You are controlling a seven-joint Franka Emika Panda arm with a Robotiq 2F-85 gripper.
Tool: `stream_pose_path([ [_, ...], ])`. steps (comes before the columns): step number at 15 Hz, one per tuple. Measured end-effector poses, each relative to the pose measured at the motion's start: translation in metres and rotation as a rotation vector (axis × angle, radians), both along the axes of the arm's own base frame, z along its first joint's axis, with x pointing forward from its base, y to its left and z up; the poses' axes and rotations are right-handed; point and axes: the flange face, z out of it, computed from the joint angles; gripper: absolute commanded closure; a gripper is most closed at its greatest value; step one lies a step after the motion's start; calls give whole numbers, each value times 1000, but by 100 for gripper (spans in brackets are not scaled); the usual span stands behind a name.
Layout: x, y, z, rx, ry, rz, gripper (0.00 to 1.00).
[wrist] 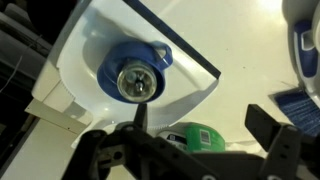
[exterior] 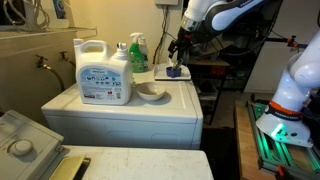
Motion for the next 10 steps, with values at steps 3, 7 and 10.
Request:
stream_pose_path([
  [3,30,-13,32,-51,63,4,0],
  [7,73,-24,38,-134,170,48,0],
  [10,104,-25,6,-97,224,87,0],
])
